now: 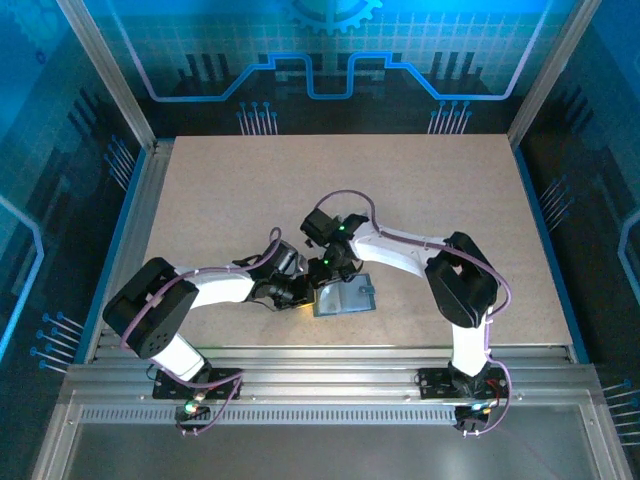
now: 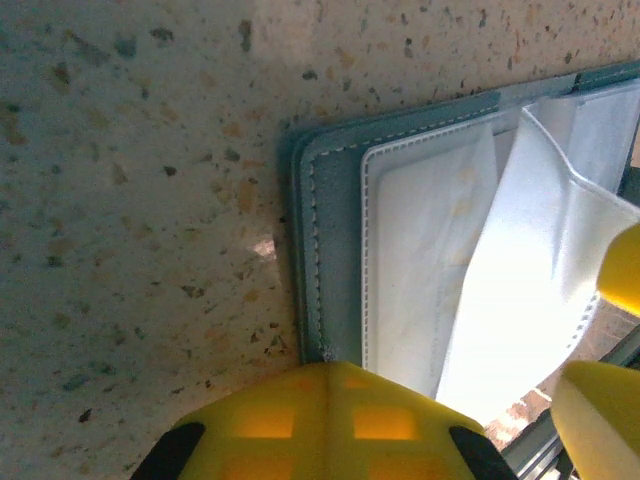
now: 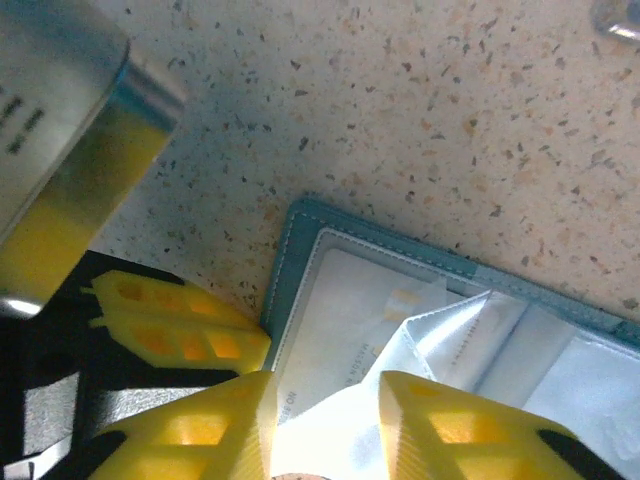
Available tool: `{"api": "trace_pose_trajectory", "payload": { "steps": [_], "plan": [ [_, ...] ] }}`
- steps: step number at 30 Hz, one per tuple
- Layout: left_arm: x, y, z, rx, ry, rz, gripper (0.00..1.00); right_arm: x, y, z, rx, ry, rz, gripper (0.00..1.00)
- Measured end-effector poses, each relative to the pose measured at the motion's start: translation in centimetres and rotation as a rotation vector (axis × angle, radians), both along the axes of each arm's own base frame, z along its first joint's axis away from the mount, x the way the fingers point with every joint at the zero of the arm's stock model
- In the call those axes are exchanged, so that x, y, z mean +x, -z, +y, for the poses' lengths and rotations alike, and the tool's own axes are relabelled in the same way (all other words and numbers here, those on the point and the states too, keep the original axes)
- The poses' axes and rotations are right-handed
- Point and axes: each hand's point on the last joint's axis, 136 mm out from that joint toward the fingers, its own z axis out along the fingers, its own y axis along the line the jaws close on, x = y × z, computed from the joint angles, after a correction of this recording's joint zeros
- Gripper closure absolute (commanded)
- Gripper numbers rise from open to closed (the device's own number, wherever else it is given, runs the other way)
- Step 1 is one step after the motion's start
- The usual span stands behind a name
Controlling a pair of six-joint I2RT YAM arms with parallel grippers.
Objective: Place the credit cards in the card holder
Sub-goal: Flip over the card slot in the card holder.
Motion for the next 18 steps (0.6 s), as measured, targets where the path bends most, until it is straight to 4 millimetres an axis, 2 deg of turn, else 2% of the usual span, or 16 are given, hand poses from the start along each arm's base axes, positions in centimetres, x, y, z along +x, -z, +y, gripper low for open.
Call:
{"api": "trace_pose_trajectory", "payload": {
  "steps": [7,13,18],
  "plan": [
    [-0.4,-0.4,0.5,-0.002,-0.011,-0.011,0.89,0.3,-0.3,1.0,0.101,0.015,0.046,0.56],
    [-1.6,-0.6,1.8,0.024,-0.026,0.011,0.78,-0.1,-1.1,2.6,0.19,-0.012,0.077,0.56],
    [-2.8,-1.0,3.2,0.053,-0.046,0.032,0.7,-0.1,-2.5,4.4,0.285,-0.044,0.082,0.55]
  ]
}}
